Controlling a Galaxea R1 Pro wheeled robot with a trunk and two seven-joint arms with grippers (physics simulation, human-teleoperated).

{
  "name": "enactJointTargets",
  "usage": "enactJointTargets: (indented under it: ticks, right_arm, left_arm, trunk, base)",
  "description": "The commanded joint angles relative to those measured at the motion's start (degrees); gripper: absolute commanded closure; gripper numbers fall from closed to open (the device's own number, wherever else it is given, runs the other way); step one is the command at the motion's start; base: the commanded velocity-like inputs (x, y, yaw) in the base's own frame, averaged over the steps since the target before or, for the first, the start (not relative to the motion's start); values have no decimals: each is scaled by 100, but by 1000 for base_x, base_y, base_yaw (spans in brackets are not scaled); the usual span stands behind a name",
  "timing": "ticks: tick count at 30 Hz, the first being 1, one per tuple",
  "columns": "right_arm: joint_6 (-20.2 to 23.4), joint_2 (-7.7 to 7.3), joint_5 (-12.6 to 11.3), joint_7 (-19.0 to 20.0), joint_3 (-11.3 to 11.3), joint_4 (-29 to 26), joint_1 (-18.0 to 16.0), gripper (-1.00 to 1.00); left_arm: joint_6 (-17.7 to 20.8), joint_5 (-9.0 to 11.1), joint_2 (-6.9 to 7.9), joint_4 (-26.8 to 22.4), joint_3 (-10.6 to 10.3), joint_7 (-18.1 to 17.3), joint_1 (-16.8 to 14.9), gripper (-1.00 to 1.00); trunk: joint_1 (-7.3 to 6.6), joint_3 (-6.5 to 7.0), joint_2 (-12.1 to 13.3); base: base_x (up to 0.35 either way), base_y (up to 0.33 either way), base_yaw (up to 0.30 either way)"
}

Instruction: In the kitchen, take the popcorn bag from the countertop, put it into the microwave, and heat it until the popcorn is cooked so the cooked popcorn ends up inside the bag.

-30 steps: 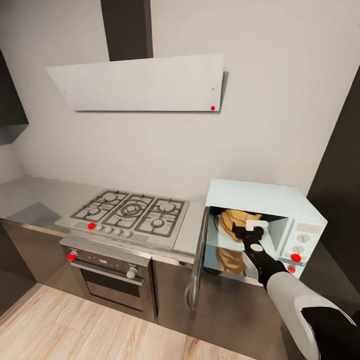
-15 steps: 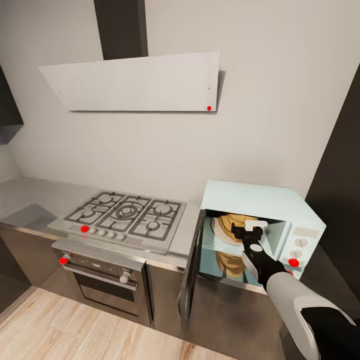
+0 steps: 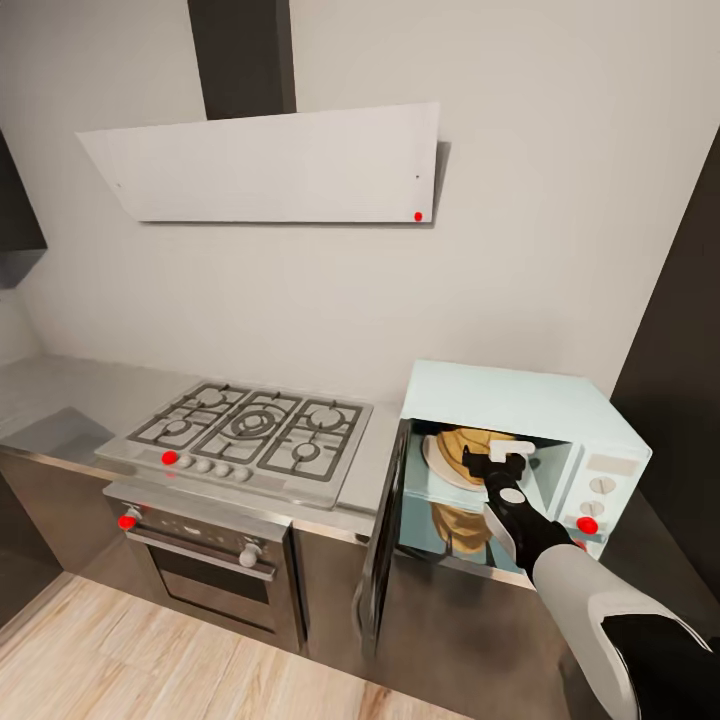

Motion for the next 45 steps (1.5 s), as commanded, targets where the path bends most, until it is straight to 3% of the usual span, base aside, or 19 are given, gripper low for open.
enactJointTargets:
  ticks: [1,16,26,39,45]
  right_arm:
    - [-24,-7,-16,-48,-21,6,-10,-100]
    - [-24,-3,-16,-48,-17,4,-1,-100]
    - [-24,14,-16,-48,71,6,8,-100]
    - [-24,3,-16,-48,106,-6,8,-100]
    - [-12,-7,-20,-65,97,-308,38,-100]
  left_arm:
    - [-19,0,-2,2,15,6,-3,-100]
    - [-20,0,-2,3,18,7,-3,-100]
    - [-18,0,-2,3,18,5,-4,-100]
    - [-20,0,-2,3,24,6,-3,-100]
    - [-17,0,-2,4,24,6,-3,-100]
  trunk:
    - [5,-12,-10]
    - [5,-12,-10]
    - [5,-12,-10]
    - [5,-12,-10]
    - [5,-12,-10]
  base:
    - [0,0,0]
    - [-69,0,0]
    - [-308,0,0]
    - [-115,59,0]
    - [-208,1,0]
